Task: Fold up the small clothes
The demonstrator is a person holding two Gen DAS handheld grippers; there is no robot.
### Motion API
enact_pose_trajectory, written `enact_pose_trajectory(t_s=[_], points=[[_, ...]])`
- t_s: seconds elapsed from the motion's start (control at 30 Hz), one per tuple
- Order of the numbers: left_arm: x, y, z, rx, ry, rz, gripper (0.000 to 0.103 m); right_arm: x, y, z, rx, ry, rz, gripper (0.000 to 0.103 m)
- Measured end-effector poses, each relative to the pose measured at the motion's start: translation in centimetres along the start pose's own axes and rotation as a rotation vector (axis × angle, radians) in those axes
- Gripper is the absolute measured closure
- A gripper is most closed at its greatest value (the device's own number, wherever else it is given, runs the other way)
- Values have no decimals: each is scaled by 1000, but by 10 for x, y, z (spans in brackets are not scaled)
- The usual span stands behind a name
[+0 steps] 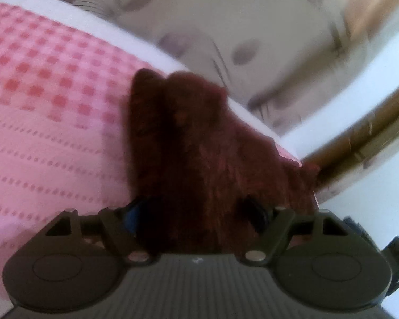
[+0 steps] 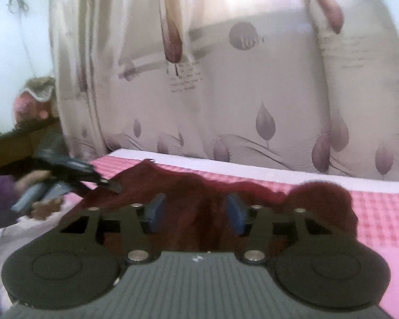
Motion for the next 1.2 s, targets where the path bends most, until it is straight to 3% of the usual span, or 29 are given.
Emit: enact_pose_trajectory(t_s=[0.07,0.1,0.23,0.37,0.5,0.7,0.83,1.03,1.2], points=[[-4,-4,5,21,40,-35,33,14,19,-5,23,-35,-10,44],[-3,-6,9,0,50,-56,52,19,26,-7,28,-66,-14,44],[7,-6,-7,-80,-68,-123,68,36,55,-26,43,-228,-57,43],[7,3,-38,-180,-60,-192,71,36,75,-37,26,-330,-120,39],[16,12,-93,-263,-80,-241,72,26,82,-36,-24,-346,-144,38],[50,-4,-200,-393,-361,-325,72,-10,70,-26,-272,-516,-106,35],[81,-30,-251,-434,-495,-374,72,-28,66,-21,-347,-579,-24,35],[128,-55,-288,-524,-697,-466,72,-22,51,-29,-297,-682,121,35],[161,-67,-306,-577,-842,-506,72,-9,34,-49,-281,-824,180,35]])
Point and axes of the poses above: each gripper's, at about its wrist camera, not at the fingertips, and y roughly against the way its jaws point, z to its left, x to its underside, the point moved 8 cm from there along -y, roughly the way its jaws point, and after that the axes turned 4 degrees about z, right-handed, at the moved point
